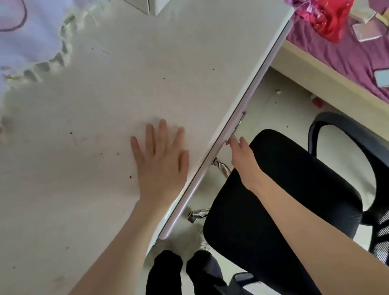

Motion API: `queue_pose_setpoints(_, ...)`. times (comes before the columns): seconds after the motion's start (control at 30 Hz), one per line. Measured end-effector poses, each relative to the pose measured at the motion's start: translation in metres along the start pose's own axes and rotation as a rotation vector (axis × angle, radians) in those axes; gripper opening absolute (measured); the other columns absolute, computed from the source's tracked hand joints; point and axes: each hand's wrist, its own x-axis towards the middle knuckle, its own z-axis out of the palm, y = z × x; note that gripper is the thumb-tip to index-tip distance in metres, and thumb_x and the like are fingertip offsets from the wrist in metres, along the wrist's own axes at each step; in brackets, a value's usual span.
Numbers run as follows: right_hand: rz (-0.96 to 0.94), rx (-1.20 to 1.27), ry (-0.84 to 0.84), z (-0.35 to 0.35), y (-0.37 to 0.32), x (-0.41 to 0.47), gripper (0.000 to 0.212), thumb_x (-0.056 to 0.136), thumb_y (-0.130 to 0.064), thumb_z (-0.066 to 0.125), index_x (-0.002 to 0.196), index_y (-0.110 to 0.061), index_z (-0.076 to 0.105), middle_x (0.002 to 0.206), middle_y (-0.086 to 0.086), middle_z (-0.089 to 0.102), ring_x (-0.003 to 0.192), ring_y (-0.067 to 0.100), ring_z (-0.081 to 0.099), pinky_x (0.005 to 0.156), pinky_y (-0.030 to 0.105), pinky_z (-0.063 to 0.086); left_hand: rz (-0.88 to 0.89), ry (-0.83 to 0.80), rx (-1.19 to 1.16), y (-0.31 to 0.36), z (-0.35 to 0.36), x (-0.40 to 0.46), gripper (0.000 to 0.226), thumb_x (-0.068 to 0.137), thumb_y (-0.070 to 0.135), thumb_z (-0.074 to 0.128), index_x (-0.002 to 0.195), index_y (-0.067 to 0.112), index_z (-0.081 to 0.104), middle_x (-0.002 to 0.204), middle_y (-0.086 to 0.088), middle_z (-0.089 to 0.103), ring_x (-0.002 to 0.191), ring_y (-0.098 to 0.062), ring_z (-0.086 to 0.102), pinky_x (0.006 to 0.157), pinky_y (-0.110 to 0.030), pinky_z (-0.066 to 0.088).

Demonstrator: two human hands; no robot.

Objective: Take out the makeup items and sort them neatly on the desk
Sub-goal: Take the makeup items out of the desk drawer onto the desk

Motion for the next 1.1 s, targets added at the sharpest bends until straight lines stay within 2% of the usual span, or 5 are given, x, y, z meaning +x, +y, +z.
queue_pose_setpoints(0.13, 0.175, 0.612, 0.011, -0.001, -0.011, 0.032, 0.032, 0.096, -0.037, 0.047, 0.114, -0.013, 0.058, 0.112, 0.009, 0.059, 0.103, 0.019, 0.057, 0.085, 0.028, 0.049, -0.009, 0.089, 0.095, 0.002, 0.010, 0.001, 0.050, 0.091, 0.037, 0.026, 0.138, 0.025, 0.041, 0.149, -0.013, 0.031, 0.137, -0.037, 0.026, 0.110, -0.059, 0.011)
queue_pose_setpoints(0.23, 0.181, 0.832, -0.043, -0.005, -0.011, 0.044, 0.031, 0.087, -0.047, 0.059, 0.097, -0.017, 0.059, 0.091, 0.006, 0.059, 0.086, 0.019, 0.059, 0.092, 0.035, 0.052, -0.010, 0.119, 0.123, 0.001, 0.013, 0.002, 0.049, 0.091, 0.037, 0.028, 0.138, 0.026, 0.041, 0.149, -0.013, 0.033, 0.137, -0.037, 0.028, 0.110, -0.059, 0.013)
queue_pose_setpoints(0.67, 0.134, 0.836, -0.185, -0.028, 0.002, 0.048, 0.037, 0.079, -0.053, 0.064, 0.090, -0.018, 0.060, 0.071, 0.003, 0.053, 0.051, 0.012, 0.057, 0.069, 0.027, 0.053, -0.028, 0.114, 0.138, -0.001, 0.014, 0.001, 0.049, 0.093, 0.043, 0.025, 0.139, 0.030, 0.036, 0.151, -0.009, 0.029, 0.139, -0.033, 0.022, 0.112, -0.056, 0.011)
queue_pose_setpoints(0.83, 0.145, 0.802, -0.195, -0.044, 0.021, 0.047, 0.064, 0.070, -0.059, 0.066, 0.118, -0.018, 0.054, 0.083, 0.003, 0.054, 0.063, 0.015, 0.052, 0.070, 0.026, 0.051, -0.033, 0.084, 0.163, -0.003, 0.015, 0.001, 0.050, 0.094, 0.045, 0.021, 0.142, 0.033, 0.030, 0.153, -0.007, 0.023, 0.142, -0.030, 0.016, 0.114, -0.054, 0.008)
queue_pose_setpoints(1.1, 0.098, 0.808, -0.183, -0.082, 0.066, 0.044, 0.071, 0.058, -0.065, 0.067, 0.112, -0.018, 0.062, 0.090, 0.003, 0.063, 0.088, 0.021, 0.057, 0.091, 0.036, 0.047, -0.037, 0.088, 0.177, 0.002, 0.011, 0.001, 0.051, 0.093, 0.043, 0.023, 0.141, 0.030, 0.034, 0.152, -0.008, 0.026, 0.141, -0.031, 0.018, 0.113, -0.054, 0.009)
